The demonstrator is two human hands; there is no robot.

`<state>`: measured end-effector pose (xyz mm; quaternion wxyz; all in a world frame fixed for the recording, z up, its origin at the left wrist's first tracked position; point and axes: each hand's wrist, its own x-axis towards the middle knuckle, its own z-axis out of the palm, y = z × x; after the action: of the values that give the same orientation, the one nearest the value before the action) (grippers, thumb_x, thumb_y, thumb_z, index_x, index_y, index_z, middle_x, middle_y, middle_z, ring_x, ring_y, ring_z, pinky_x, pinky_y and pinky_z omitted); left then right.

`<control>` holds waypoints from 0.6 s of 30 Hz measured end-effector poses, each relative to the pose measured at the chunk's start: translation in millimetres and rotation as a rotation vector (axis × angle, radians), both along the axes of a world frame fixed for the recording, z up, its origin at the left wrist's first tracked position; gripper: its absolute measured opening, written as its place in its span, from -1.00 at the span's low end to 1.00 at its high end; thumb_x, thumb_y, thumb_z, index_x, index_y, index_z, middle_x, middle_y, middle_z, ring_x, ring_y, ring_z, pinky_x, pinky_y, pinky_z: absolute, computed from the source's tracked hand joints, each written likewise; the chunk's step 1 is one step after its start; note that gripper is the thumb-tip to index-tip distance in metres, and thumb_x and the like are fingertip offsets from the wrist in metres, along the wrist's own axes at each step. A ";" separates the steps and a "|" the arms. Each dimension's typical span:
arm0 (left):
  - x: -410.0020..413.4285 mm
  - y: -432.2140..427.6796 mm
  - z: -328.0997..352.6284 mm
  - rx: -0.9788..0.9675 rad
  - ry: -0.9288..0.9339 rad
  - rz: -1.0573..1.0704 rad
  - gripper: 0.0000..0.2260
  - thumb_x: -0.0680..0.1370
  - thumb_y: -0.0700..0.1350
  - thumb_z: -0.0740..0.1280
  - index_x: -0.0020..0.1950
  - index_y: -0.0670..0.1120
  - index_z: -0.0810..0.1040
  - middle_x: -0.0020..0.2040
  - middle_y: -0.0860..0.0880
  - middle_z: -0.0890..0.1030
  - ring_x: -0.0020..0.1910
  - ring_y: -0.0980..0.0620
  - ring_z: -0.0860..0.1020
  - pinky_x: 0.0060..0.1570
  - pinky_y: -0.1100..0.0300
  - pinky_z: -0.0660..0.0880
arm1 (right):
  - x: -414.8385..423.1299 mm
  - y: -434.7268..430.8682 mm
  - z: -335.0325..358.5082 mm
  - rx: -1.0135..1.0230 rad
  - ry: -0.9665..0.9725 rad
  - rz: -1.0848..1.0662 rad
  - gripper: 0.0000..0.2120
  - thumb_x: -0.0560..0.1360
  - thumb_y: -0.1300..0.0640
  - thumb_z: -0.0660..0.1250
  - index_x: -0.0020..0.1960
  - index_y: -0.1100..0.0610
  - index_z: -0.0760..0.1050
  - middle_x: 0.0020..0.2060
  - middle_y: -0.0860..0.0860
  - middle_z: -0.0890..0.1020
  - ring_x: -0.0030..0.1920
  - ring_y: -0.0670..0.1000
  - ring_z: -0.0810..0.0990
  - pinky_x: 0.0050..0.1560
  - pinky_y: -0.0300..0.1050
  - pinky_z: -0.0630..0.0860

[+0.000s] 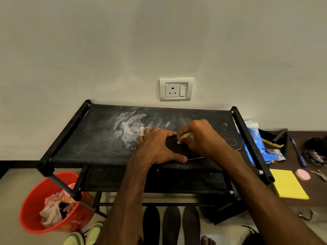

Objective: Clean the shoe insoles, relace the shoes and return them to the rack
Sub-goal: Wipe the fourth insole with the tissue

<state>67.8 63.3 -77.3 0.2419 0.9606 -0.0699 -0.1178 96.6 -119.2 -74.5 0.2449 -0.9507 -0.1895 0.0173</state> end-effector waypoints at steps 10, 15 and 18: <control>-1.2 3.5 3.5 -0.028 0.025 0.023 -0.14 0.20 0.41 0.56 0.46 0.30 0.40 0.45 0.04 0.39 0.49 -0.11 0.20 0.48 -0.21 0.14 | 0.9 -16.8 4.5 0.111 -0.141 -0.251 -0.91 0.49 0.04 0.49 -0.02 -0.10 0.73 -0.05 -0.10 0.74 -0.03 -0.06 0.67 0.05 -0.01 0.63; 1.2 9.6 7.8 -0.008 0.036 0.012 -0.15 0.20 0.40 0.57 0.45 0.27 0.41 0.45 0.08 0.39 0.48 -0.08 0.22 0.46 -0.20 0.13 | -2.9 -33.8 9.2 0.193 -0.090 -0.299 -0.93 0.49 0.01 0.52 -0.03 -0.12 0.72 -0.06 -0.17 0.71 -0.04 -0.14 0.63 0.11 0.00 0.65; 0.6 13.1 8.6 0.003 0.038 0.008 -0.11 0.20 0.39 0.57 0.48 0.24 0.38 0.45 0.08 0.39 0.48 -0.06 0.23 0.46 -0.17 0.16 | -3.7 -33.4 13.0 0.201 -0.060 -0.288 -0.89 0.50 0.09 0.52 -0.01 -0.10 0.72 -0.01 -0.12 0.70 0.00 -0.12 0.63 0.16 -0.02 0.63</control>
<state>68.3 76.4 -68.7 0.2421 0.9588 -0.0610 -0.1353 92.9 -152.6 -61.4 0.3328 -0.9389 -0.0593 -0.0653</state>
